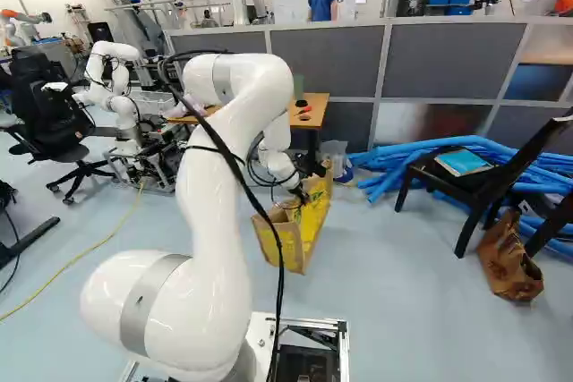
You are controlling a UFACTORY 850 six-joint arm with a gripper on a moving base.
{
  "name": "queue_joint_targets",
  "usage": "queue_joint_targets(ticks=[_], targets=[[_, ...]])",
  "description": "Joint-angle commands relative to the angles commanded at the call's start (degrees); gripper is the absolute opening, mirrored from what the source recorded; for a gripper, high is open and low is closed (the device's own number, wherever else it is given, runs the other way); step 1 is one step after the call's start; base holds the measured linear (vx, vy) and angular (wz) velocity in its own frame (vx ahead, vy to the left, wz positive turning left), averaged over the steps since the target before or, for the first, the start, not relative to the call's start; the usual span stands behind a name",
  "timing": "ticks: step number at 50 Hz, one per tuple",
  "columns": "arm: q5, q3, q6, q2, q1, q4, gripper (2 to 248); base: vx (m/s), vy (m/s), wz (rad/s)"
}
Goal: Pick up the bag on the ground and place it on the table
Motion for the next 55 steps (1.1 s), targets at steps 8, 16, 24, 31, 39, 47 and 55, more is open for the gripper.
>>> queue_joint_targets(ticks=[8, 16, 24, 31, 39, 47, 55], targets=[[-1.48, 0.46, 0.0, 1.31, 0.04, 0.0, 33, 0.0, 0.0, 0.0], [-3.07, 0.8, 0.0, 2.56, 0.08, 0.0, 33, 0.0, 0.0, 0.0], [-4.67, 1.05, 0.0, 3.76, 0.14, 0.0, 33, 0.0, 0.0, 0.0], [-6.08, 1.16, 0.0, 4.77, 0.18, 0.0, 33, 0.0, 0.0, 0.0], [-7.67, 1.23, 0.0, 5.88, 0.24, 0.0, 33, 0.0, 0.0, 0.0], [-9.15, 1.26, 0.0, 6.97, 0.3, 0.0, 33, 0.0, 0.0, 0.0], [-10.62, 1.26, 0.0, 8.04, 0.36, 0.0, 33, 0.0, 0.0, 0.0]])
